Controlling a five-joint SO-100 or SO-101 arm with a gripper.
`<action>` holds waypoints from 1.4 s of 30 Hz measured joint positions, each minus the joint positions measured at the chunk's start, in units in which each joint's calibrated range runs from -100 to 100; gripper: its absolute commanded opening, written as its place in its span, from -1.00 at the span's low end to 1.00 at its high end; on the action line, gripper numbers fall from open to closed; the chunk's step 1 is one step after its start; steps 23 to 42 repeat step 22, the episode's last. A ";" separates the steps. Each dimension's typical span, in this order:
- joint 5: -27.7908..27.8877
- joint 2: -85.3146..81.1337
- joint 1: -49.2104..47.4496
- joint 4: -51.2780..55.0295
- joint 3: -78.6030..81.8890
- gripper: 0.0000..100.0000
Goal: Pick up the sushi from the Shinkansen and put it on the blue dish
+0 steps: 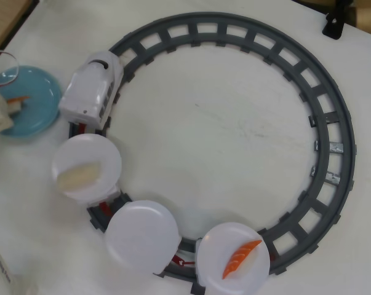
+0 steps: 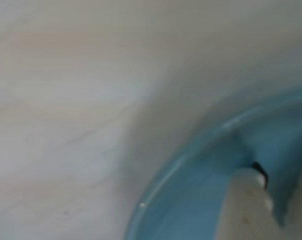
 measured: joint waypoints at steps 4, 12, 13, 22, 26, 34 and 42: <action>0.00 -1.94 -0.25 3.53 -0.55 -0.54; -0.62 -9.45 -4.00 7.56 -0.55 -0.55; -0.88 -10.63 -4.25 7.73 -0.55 -0.55; -2.59 -20.67 -18.06 13.19 -0.55 -0.95; -2.59 -20.67 -18.06 13.19 -0.55 -0.95; -2.59 -20.67 -18.06 13.19 -0.55 -0.95; -2.59 -20.67 -18.06 13.19 -0.55 -0.95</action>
